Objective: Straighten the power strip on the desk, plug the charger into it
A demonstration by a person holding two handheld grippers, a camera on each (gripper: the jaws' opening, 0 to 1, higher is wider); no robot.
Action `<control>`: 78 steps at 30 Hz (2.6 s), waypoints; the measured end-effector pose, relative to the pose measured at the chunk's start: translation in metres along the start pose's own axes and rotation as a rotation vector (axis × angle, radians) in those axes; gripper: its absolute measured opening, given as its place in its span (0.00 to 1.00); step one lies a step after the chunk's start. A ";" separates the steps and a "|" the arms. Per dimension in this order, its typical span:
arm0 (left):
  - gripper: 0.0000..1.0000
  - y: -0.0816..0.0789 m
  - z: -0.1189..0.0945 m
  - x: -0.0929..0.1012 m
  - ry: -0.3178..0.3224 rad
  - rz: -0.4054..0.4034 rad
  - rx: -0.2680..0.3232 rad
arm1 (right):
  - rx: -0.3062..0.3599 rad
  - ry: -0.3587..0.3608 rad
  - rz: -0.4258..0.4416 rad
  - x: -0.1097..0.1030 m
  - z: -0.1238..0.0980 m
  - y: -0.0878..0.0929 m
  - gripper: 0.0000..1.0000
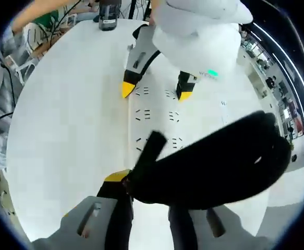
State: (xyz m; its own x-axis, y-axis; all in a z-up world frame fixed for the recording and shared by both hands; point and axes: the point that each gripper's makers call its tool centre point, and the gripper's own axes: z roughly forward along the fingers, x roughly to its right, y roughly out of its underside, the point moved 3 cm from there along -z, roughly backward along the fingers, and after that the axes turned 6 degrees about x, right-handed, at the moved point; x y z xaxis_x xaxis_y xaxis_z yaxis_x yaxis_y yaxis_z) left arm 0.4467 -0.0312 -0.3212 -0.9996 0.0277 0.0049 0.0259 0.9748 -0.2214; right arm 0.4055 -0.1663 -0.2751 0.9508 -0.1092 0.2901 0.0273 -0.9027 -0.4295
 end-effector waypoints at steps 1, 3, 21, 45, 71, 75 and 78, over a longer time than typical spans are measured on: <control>0.65 0.000 0.000 0.000 0.000 0.000 0.003 | 0.005 -0.006 0.007 0.006 0.001 0.000 0.22; 0.65 0.000 0.000 0.000 0.000 -0.003 0.004 | 0.002 -0.020 0.012 0.008 0.001 -0.001 0.22; 0.66 0.003 0.000 0.001 -0.001 -0.011 0.017 | 0.199 0.010 0.031 0.010 0.009 -0.012 0.88; 0.93 -0.002 -0.010 0.009 -0.052 -0.046 0.114 | 0.396 0.081 0.101 -0.005 -0.004 -0.019 1.00; 0.99 -0.013 -0.033 0.044 -0.240 -0.071 0.438 | 0.700 0.352 0.295 -0.007 -0.045 0.007 1.00; 0.99 -0.022 -0.037 0.049 -0.265 -0.070 0.539 | 0.693 0.314 0.368 -0.016 -0.039 0.016 1.00; 0.99 -0.032 -0.043 0.055 -0.278 -0.083 0.659 | 0.720 0.302 0.393 -0.021 -0.036 0.019 1.00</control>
State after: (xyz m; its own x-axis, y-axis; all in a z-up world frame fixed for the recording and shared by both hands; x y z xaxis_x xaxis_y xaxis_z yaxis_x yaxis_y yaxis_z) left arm 0.3918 -0.0509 -0.2717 -0.9659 -0.1838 -0.1823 0.0256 0.6329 -0.7738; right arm 0.3749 -0.1966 -0.2587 0.8124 -0.5552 0.1779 0.0003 -0.3048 -0.9524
